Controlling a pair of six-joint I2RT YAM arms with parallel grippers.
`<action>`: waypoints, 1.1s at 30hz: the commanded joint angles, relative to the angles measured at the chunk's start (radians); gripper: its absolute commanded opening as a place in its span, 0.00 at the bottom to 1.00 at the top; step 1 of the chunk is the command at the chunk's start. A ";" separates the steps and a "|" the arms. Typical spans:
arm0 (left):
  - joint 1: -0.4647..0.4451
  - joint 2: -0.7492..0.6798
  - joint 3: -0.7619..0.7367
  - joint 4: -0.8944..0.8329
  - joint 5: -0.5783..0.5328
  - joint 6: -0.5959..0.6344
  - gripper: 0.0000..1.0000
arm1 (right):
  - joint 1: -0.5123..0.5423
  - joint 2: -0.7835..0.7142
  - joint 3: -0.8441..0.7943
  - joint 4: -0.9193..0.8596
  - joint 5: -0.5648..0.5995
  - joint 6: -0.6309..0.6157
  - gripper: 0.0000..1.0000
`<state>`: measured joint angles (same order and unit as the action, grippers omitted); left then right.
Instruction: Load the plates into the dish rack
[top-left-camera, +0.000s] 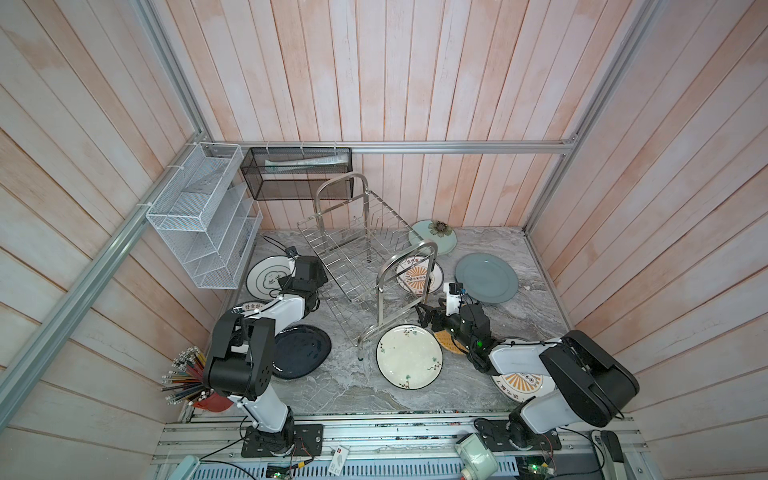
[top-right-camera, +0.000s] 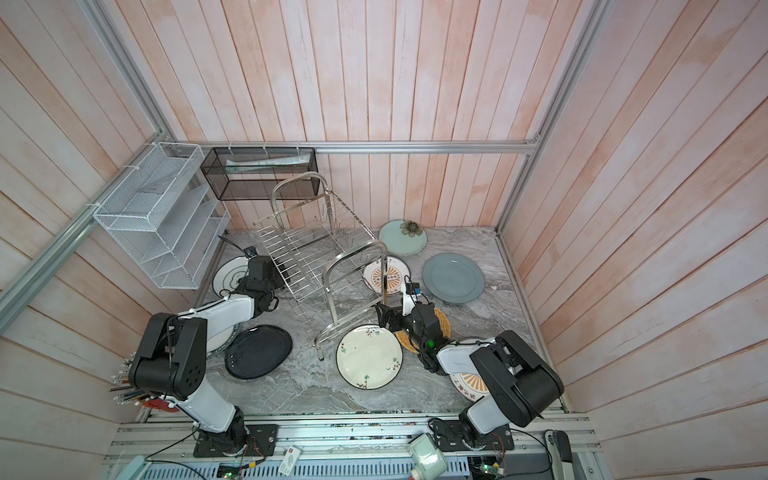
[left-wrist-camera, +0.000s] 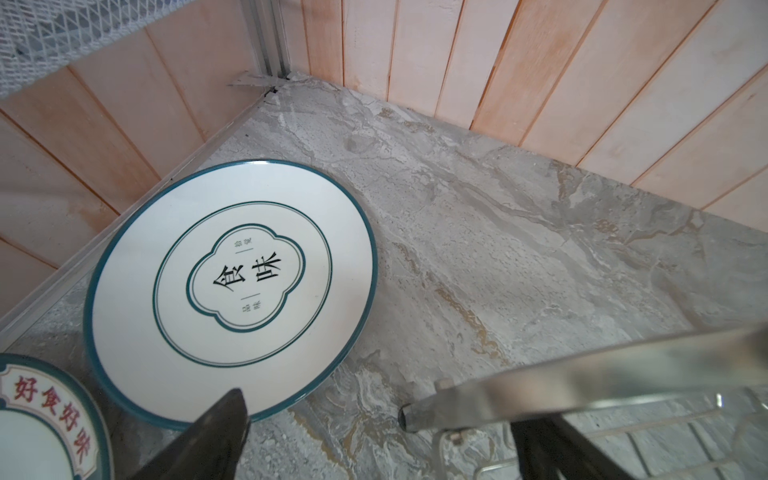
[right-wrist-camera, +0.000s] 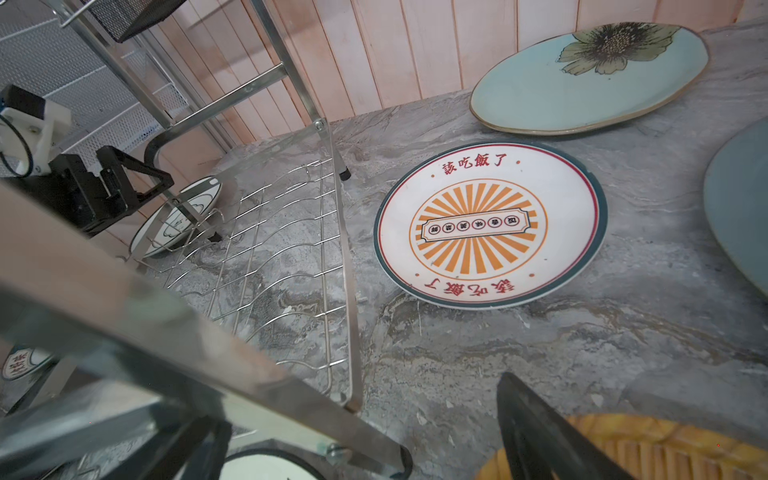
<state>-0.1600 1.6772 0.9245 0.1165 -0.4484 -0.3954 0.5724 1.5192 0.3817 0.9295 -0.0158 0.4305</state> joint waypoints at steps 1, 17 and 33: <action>0.003 -0.004 0.028 -0.037 -0.073 -0.039 0.98 | -0.046 0.029 0.023 0.060 0.026 0.048 0.97; -0.043 -0.146 -0.109 -0.041 -0.093 -0.087 0.99 | -0.204 0.236 0.238 0.113 -0.053 0.139 0.97; -0.058 -0.350 -0.229 0.013 0.051 -0.039 1.00 | -0.302 0.289 0.401 0.024 -0.245 0.126 0.97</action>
<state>-0.2173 1.3800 0.7246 0.0948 -0.4564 -0.4641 0.2939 1.8160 0.7288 0.9249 -0.2153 0.5495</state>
